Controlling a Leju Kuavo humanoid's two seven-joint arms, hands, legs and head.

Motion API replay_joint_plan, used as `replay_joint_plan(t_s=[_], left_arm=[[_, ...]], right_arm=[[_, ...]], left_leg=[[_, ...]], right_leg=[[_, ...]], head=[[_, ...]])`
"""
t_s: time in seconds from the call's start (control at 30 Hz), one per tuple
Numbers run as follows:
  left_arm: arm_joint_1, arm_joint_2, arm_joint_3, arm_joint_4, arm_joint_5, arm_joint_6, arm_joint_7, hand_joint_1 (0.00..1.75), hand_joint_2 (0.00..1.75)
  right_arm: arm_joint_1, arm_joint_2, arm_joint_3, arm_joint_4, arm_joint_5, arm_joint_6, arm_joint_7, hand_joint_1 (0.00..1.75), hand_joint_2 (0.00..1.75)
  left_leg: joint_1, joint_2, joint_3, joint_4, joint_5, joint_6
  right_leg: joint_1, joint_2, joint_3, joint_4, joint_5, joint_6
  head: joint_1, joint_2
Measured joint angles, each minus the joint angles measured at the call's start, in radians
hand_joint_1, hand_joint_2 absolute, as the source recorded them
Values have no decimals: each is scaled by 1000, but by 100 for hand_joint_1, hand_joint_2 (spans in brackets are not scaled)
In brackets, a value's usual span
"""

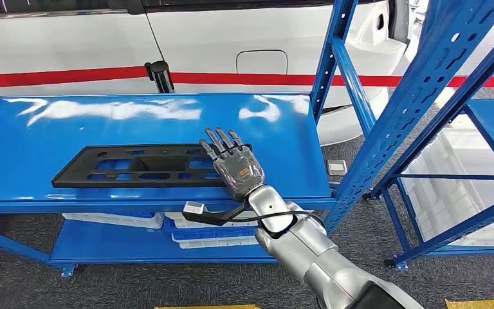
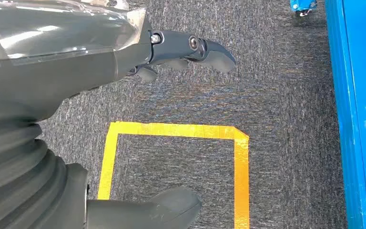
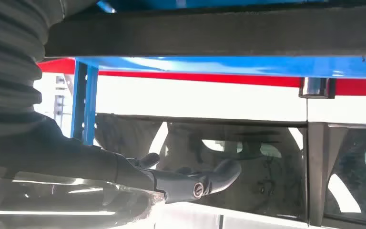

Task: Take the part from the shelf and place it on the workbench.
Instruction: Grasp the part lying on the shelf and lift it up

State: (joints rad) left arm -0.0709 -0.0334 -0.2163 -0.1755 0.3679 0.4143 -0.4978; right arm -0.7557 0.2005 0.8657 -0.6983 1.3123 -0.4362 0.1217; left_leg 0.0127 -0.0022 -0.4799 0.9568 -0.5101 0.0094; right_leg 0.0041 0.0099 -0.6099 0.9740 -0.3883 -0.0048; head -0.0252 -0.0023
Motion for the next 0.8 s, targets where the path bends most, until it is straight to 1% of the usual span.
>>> replay_joint_plan(t_s=[0.33,0.37,0.5,0.6,0.73,0.8], left_arm=[[0,-1,0,0,12,11,-10,0,175],[0,-1,0,0,13,17,-21,0,175],[0,-3,2,-1,13,66,-99,0,175],[-1,-5,3,-2,11,116,-150,0,175],[-1,-8,12,-2,14,145,-160,0,0],[-1,-9,16,-2,18,149,-161,0,0]], right_arm=[[-27,17,-20,27,11,2,-1,0,175],[-30,20,-20,31,14,3,-3,0,175],[-35,34,-20,59,25,5,-10,21,175],[-35,40,-21,85,28,3,-21,21,175],[-36,47,-22,113,27,4,-32,175,175],[-38,51,-24,124,21,8,-35,175,175]], left_leg=[[0,0,0,0,0,0],[0,0,0,0,0,0],[0,0,1,0,0,0],[0,0,0,0,0,0],[0,0,0,0,0,0],[0,0,0,0,0,0]], right_leg=[[0,0,0,0,0,0],[0,0,0,0,0,0],[0,0,0,0,0,0],[0,0,0,0,0,0],[0,0,0,0,0,0],[0,0,0,0,0,0]], head=[[0,0],[0,0],[0,0],[0,0],[0,0],[0,0]])
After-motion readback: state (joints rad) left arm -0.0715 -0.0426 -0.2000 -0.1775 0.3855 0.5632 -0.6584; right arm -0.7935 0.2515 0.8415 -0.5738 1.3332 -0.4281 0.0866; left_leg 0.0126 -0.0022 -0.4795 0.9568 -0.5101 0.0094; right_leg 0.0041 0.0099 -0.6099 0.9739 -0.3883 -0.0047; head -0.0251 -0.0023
